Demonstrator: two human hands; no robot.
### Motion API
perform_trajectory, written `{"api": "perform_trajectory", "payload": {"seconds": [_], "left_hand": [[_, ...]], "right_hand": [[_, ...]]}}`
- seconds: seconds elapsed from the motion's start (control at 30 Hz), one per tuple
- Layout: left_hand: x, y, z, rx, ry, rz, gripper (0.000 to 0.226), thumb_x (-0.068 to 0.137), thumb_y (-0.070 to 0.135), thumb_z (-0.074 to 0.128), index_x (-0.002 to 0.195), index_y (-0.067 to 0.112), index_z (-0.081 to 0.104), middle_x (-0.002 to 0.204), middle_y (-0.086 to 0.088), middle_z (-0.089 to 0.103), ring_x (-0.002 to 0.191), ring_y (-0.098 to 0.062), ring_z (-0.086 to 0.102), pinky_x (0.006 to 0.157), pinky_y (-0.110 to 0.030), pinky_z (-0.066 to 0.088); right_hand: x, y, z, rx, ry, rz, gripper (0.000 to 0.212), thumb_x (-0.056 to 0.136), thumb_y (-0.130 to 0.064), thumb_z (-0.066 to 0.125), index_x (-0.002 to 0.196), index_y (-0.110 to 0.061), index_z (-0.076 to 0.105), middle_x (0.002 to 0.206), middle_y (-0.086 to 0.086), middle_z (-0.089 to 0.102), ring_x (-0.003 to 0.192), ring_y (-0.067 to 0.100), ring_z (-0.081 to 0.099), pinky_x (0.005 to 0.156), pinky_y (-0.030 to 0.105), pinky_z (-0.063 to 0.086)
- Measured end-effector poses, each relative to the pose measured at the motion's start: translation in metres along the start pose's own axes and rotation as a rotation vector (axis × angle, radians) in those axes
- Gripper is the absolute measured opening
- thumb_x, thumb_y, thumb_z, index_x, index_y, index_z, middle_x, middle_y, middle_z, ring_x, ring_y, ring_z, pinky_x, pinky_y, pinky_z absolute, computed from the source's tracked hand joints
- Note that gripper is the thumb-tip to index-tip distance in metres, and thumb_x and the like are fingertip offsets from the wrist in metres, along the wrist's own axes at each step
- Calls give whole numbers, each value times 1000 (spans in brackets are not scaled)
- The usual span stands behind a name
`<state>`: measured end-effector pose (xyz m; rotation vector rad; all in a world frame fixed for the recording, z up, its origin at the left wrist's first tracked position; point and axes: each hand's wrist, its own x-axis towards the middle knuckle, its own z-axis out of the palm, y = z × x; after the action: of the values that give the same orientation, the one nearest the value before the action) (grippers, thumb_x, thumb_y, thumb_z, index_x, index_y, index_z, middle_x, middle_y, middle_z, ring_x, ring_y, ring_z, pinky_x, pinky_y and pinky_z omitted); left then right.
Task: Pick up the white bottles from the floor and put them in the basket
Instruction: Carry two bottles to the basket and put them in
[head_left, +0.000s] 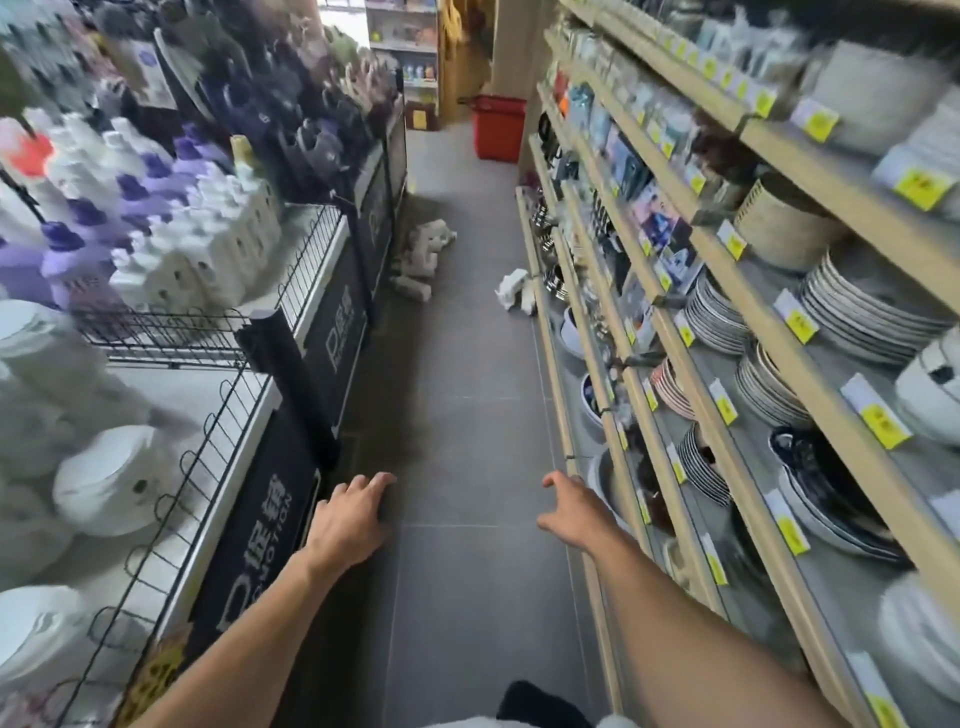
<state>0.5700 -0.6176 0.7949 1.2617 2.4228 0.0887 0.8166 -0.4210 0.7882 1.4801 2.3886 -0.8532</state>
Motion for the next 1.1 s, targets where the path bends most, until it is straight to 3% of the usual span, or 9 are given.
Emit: {"api": "perform_trajectory", "payload": {"seconds": [0.33, 0.6, 0.93, 1.1], "left_hand": [[89, -12, -26, -9, -4, -8, 69, 88, 39, 66, 148, 37, 33, 134, 1, 50, 125, -26, 47, 98, -44, 47], [168, 3, -47, -49, -1, -82, 69, 86, 37, 67, 147, 39, 34, 130, 2, 51, 124, -25, 48, 98, -46, 46], [247, 22, -74, -46, 22, -51, 69, 85, 38, 67, 146, 38, 35, 129, 3, 52, 120, -25, 50, 93, -43, 49], [291, 19, -94, -23, 36, -48, 69, 85, 38, 66, 146, 39, 35, 131, 3, 52, 120, -24, 49, 94, -44, 49]], "right_hand": [[102, -41, -38, 37, 10, -24, 62, 83, -26, 70, 140, -25, 46, 138, 7, 51, 118, 26, 58, 96, 37, 50], [185, -40, -82, 67, 0, -44, 60, 81, -28, 69, 137, -26, 46, 129, 3, 53, 105, 23, 61, 85, 35, 50], [261, -43, -123, 93, -8, -74, 59, 80, -26, 71, 135, -27, 48, 111, -2, 52, 92, 20, 60, 77, 33, 48], [297, -52, -137, 88, -69, -62, 45, 82, -27, 69, 124, -30, 54, 107, -2, 62, 92, 18, 64, 86, 36, 53]]}}
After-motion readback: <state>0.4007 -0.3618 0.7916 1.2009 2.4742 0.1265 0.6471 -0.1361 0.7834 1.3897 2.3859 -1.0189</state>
